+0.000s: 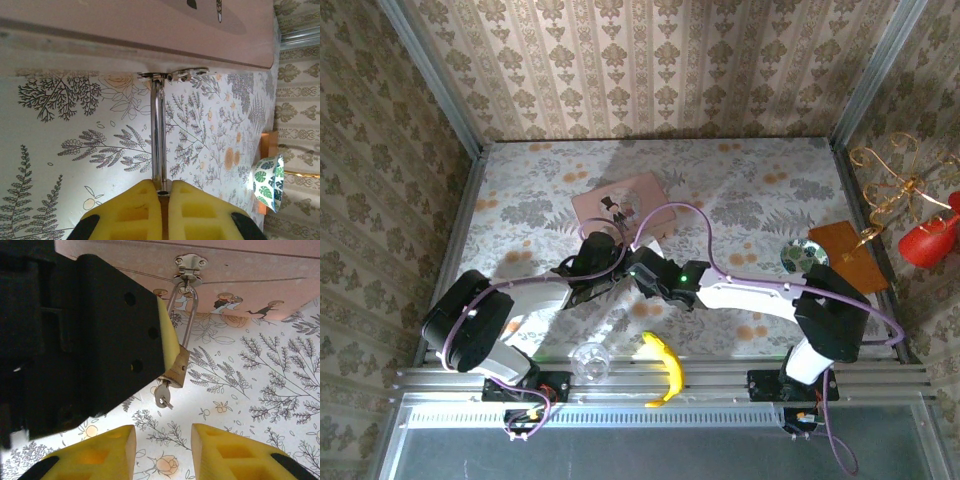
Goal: Unlock the padlock with the key
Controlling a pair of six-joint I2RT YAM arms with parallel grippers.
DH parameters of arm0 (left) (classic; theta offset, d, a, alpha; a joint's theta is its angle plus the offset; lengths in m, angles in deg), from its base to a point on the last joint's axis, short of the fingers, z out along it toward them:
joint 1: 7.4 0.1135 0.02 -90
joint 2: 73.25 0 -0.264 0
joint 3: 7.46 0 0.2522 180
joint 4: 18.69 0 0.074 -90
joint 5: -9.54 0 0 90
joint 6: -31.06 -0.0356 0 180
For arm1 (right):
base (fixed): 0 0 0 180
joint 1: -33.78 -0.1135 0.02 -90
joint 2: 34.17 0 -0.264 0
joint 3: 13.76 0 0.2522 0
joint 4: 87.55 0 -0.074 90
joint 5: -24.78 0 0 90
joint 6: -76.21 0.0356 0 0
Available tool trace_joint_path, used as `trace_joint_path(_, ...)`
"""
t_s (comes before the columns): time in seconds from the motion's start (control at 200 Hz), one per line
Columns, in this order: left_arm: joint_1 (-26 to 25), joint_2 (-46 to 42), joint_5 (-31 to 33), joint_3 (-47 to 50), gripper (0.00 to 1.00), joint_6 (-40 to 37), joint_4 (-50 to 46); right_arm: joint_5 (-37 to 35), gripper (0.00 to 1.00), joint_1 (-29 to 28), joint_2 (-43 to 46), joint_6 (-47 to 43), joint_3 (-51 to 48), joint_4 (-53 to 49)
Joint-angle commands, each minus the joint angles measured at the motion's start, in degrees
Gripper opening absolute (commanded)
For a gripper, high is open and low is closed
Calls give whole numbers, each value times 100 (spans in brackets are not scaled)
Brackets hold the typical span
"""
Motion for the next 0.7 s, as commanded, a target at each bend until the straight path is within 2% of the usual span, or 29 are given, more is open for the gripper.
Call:
trace_joint_path(0.0,-14,76,-223,-249,0,31,20,-313,35,-38,-216,-162,264,-350)
trace_joint_path(0.48,3,79,-245,-302,0,4,-57,-467,35,-26,-836,-228,808,-537)
trace_joint_path(0.69,10,110,-259,-304,0,17,-44,-666,30,-22,-927,-158,852,-481)
